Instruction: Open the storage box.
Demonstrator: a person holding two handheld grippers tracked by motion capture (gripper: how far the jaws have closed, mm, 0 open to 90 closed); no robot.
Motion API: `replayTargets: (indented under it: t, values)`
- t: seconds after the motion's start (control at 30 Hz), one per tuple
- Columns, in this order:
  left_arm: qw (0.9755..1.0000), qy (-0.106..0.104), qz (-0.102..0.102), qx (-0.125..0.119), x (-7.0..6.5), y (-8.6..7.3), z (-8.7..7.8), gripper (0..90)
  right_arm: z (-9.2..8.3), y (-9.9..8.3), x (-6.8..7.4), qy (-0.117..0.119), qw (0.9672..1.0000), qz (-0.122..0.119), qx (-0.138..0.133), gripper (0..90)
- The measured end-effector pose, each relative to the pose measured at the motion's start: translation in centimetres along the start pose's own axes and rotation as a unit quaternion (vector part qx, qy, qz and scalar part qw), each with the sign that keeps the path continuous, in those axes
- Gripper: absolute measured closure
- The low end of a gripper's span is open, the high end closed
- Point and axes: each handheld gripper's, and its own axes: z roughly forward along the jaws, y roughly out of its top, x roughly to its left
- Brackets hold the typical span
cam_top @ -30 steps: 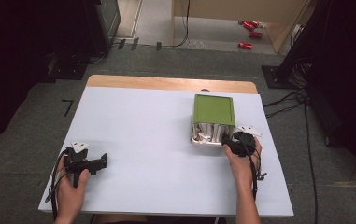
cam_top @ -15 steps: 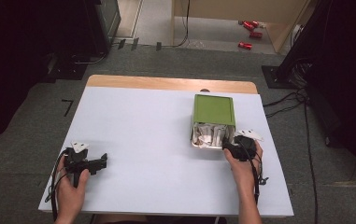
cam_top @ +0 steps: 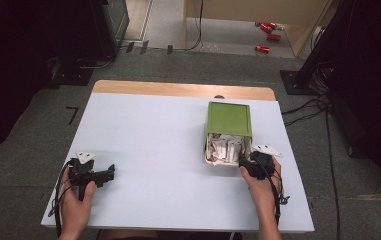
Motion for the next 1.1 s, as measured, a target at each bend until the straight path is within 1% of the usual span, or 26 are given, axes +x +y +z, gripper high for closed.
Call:
replayTargets:
  t: [0.13, 0.23, 0.33, 0.43, 0.5, 0.57, 0.6, 0.73, 0.8, 0.83, 0.9, 0.93, 1.0, 1.1]
  values:
    - [1.0000, 0.000, 0.000, 0.000, 0.0, 0.0, 0.0, 0.0, -0.4, -0.4, -0.1, 0.012, 0.9999, 0.005, 0.002, 54.4]
    - [1.0000, 0.000, 0.000, 0.000, 0.0, 0.0, 0.0, 0.0, -0.6, -0.6, -0.1, 0.026, 0.9996, 0.010, -0.004, 58.9]
    - [1.0000, 0.000, 0.000, 0.000, 0.0, 0.0, 0.0, 0.0, -0.9, -0.8, -0.1, 0.032, 0.9992, 0.008, -0.021, 62.4]
    - [1.0000, 0.000, 0.000, 0.000, 0.0, 0.0, 0.0, 0.0, -1.3, -0.9, -0.1, 0.039, 0.9986, 0.018, -0.031, 64.5]
    - [1.0000, 0.000, 0.000, 0.000, 0.0, 0.0, 0.0, 0.0, -1.7, -1.0, -0.2, 0.044, 0.9978, 0.025, -0.044, 64.9]
    - [1.0000, 0.000, 0.000, 0.000, 0.0, 0.0, 0.0, 0.0, -2.0, -1.0, -0.3, 0.046, 0.9971, 0.031, -0.052, 67.3]
    - [1.0000, 0.000, 0.000, 0.000, 0.0, 0.0, 0.0, 0.0, -2.1, -0.9, -0.3, 0.048, 0.9970, 0.034, -0.050, 67.5]
    - [1.0000, 0.000, 0.000, 0.000, 0.0, 0.0, 0.0, 0.0, -2.5, -1.0, -0.3, 0.048, 0.9972, 0.032, -0.048, 66.0]
    - [1.0000, 0.000, 0.000, 0.000, 0.0, 0.0, 0.0, 0.0, -2.7, -0.9, -0.2, 0.044, 0.9973, 0.030, -0.050, 66.9]
    - [1.0000, 0.000, 0.000, 0.000, 0.0, 0.0, 0.0, 0.0, -2.9, -0.9, -0.2, 0.041, 0.9971, 0.030, -0.056, 68.3]
    - [1.0000, 0.000, 0.000, 0.000, 0.0, 0.0, 0.0, 0.0, -3.2, -0.7, -0.1, 0.048, 0.9961, 0.041, -0.062, 72.3]
    - [1.0000, 0.000, 0.000, 0.000, 0.0, 0.0, 0.0, 0.0, -3.5, -0.6, -0.1, 0.055, 0.9952, 0.050, -0.063, 74.5]
    - [1.0000, 0.000, 0.000, 0.000, 0.0, 0.0, 0.0, 0.0, -3.8, -0.4, 0.1, 0.059, 0.9944, 0.060, -0.064, 77.9]
    - [1.0000, 0.000, 0.000, 0.000, 0.0, 0.0, 0.0, 0.0, -4.1, -0.1, 0.4, 0.052, 0.9945, 0.059, -0.070, 81.2]
